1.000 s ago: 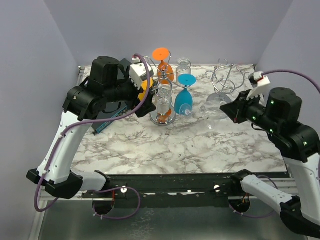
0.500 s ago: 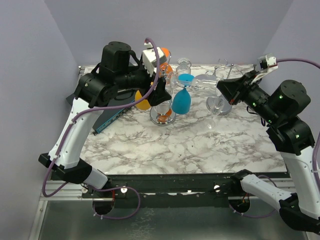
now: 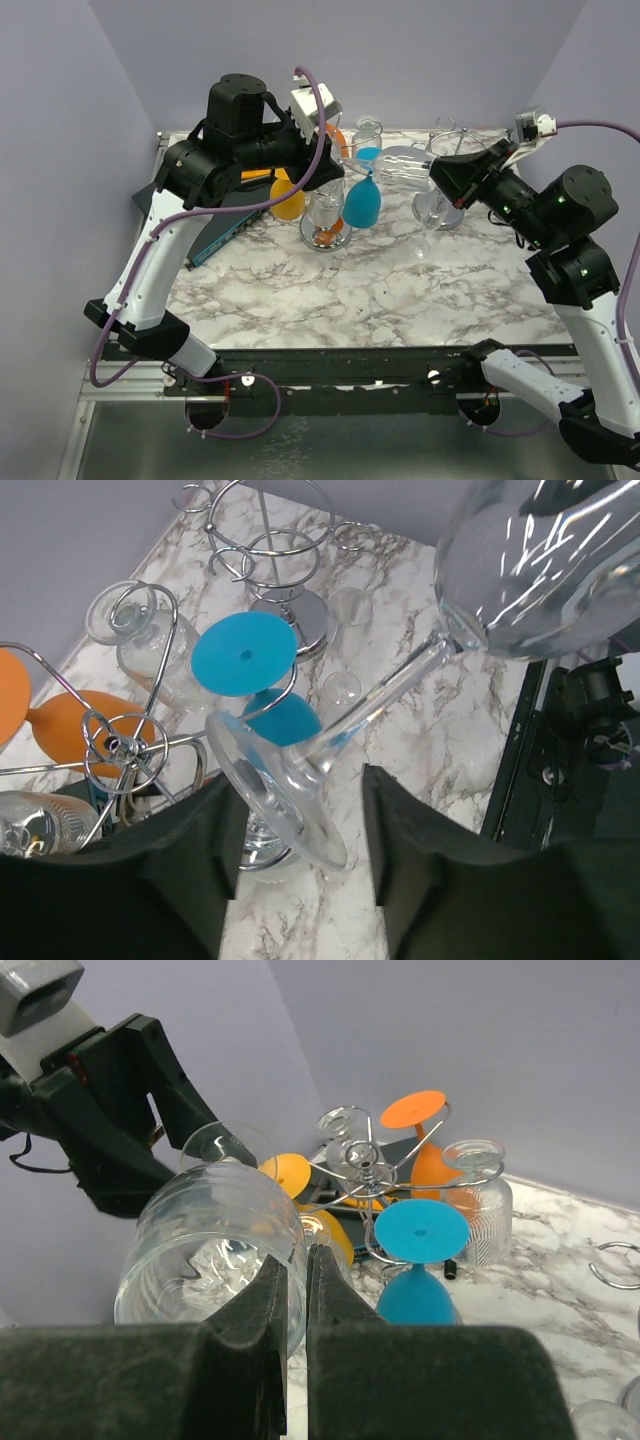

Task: Place the wine glass upside down on the wine glass rack
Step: Pick up the wine glass at the center of the board.

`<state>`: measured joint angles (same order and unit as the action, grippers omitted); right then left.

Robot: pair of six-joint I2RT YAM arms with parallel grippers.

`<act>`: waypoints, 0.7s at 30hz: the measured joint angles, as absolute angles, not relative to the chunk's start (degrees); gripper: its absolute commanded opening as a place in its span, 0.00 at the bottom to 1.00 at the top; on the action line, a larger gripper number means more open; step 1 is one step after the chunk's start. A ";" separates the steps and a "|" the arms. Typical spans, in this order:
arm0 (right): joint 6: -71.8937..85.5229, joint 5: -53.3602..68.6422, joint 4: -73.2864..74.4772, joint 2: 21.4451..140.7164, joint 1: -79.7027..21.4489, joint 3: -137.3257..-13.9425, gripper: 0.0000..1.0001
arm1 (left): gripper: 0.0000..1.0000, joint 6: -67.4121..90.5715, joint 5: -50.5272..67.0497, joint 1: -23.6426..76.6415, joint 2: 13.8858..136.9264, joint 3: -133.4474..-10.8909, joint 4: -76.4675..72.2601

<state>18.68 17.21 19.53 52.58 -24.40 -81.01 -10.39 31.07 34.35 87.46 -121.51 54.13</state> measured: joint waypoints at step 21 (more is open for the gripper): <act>18.96 21.63 19.84 47.53 -24.47 -73.12 0.60 | 0.00 -19.57 27.49 34.39 87.61 -123.79 49.74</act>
<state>18.96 21.63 19.84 47.53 -24.47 -73.12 -19.57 27.49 34.39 87.61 -123.79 49.74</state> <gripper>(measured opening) 0.579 0.125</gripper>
